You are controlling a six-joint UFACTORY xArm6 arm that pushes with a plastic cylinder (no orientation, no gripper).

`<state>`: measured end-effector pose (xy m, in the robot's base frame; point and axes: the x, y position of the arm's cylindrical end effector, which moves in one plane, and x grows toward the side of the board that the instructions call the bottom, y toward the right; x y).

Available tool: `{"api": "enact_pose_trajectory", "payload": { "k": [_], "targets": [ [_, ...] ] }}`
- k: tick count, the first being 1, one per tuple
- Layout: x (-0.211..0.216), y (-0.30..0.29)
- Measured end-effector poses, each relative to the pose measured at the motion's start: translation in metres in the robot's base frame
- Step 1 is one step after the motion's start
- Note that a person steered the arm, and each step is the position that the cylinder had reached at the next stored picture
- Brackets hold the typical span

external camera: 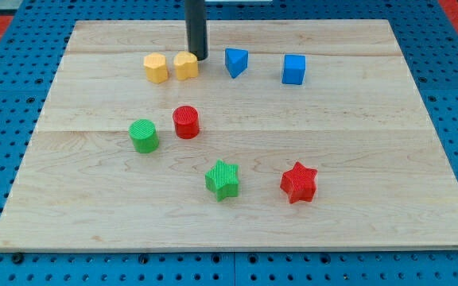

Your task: Push the yellow hexagon diagonally above the green circle

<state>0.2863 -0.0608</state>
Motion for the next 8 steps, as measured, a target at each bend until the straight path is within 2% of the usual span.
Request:
{"api": "enact_pose_trajectory", "payload": {
  "k": [1, 2, 4, 5, 6, 7, 8],
  "targets": [
    [-0.013, 0.027],
    [-0.020, 0.011],
    [0.010, -0.060],
    [0.032, -0.079],
    [0.043, -0.079],
    [0.046, -0.105],
    [0.079, -0.108]
  ]
}}
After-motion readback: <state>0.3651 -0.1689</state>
